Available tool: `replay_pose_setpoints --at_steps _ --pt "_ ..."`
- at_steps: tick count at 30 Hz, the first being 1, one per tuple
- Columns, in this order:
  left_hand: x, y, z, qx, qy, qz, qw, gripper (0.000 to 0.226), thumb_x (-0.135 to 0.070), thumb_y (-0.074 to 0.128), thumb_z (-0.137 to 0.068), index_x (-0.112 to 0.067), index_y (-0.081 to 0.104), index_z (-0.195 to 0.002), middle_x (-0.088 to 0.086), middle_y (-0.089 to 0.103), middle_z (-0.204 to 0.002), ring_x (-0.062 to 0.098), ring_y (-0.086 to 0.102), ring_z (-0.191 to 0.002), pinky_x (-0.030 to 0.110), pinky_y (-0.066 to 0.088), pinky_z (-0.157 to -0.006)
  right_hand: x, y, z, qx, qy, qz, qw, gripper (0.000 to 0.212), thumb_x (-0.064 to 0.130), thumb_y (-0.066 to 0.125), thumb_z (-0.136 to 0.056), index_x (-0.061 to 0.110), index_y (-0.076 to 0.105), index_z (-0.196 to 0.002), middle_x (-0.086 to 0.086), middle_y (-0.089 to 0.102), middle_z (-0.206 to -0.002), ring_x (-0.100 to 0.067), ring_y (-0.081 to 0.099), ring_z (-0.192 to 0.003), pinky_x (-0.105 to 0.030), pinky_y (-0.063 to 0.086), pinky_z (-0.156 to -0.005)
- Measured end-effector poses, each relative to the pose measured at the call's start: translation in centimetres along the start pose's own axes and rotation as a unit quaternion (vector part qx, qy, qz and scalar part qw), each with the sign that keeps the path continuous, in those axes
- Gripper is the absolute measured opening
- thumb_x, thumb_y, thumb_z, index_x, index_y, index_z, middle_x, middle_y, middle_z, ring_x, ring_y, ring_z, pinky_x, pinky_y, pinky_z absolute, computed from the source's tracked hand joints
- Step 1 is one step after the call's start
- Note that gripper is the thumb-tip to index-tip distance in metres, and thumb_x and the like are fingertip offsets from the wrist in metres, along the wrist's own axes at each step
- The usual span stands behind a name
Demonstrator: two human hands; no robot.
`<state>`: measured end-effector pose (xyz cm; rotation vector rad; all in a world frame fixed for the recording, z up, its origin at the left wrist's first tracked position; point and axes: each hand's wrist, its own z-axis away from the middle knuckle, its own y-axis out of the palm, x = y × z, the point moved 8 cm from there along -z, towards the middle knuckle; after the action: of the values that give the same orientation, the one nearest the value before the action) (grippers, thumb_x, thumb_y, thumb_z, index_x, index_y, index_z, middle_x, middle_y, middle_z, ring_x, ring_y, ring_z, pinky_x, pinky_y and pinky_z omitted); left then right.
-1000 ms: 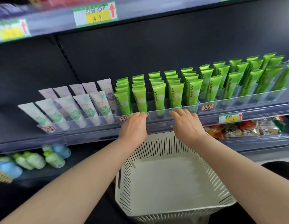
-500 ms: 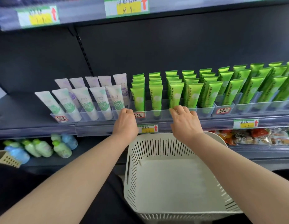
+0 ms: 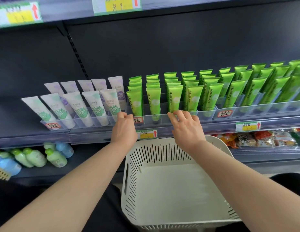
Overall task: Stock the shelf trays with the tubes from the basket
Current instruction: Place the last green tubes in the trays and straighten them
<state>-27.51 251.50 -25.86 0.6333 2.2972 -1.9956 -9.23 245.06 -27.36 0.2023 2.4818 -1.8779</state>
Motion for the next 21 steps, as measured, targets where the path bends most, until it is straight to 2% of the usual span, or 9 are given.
replay_pose_setpoints --at_steps 4,9,15,21 --pt "-0.5 0.6 0.6 0.005 0.035 -0.047 0.998 0.056 0.008 0.056 -0.082 -0.005 0.041 -0.134 0.011 0.035 -0.135 0.023 0.049 -0.078 0.031 0.037 -0.066 0.0 0.3 0.2 0.001 0.005 0.002 1.000 0.067 0.023 0.062 -0.083 0.022 0.029 -0.142 -0.002 0.039 -0.137 -0.027 0.037 -0.125 -0.043 0.038 -0.095" --pt "-0.8 0.9 0.9 0.004 0.055 -0.087 0.995 0.068 0.009 0.054 -0.083 -0.003 0.028 -0.144 0.013 0.031 -0.139 0.030 0.058 -0.095 0.032 0.042 -0.072 -0.1 0.4 0.2 0.008 0.011 0.009 1.000 0.068 0.022 0.061 -0.084 0.022 0.027 -0.143 -0.002 0.036 -0.140 -0.029 0.034 -0.128 -0.046 0.039 -0.093" --pt "-1.4 0.9 0.7 0.016 0.049 -0.091 0.995 0.065 0.011 0.056 -0.082 0.000 0.032 -0.142 0.014 0.035 -0.135 0.032 0.056 -0.101 0.037 0.048 -0.081 -0.2 0.4 0.1 0.014 0.011 0.008 1.000 0.072 0.014 0.058 -0.080 0.022 0.025 -0.143 -0.003 0.035 -0.140 -0.029 0.036 -0.124 -0.045 0.040 -0.090" --pt "-1.7 0.7 0.6 0.020 0.053 -0.098 0.994 0.059 0.011 0.054 -0.083 0.001 0.036 -0.138 0.015 0.038 -0.131 0.032 0.057 -0.100 0.039 0.049 -0.081 -0.3 0.2 0.0 0.010 0.009 0.001 1.000 0.070 0.012 0.055 -0.078 0.022 0.028 -0.142 -0.002 0.038 -0.134 -0.026 0.039 -0.118 -0.041 0.042 -0.082"
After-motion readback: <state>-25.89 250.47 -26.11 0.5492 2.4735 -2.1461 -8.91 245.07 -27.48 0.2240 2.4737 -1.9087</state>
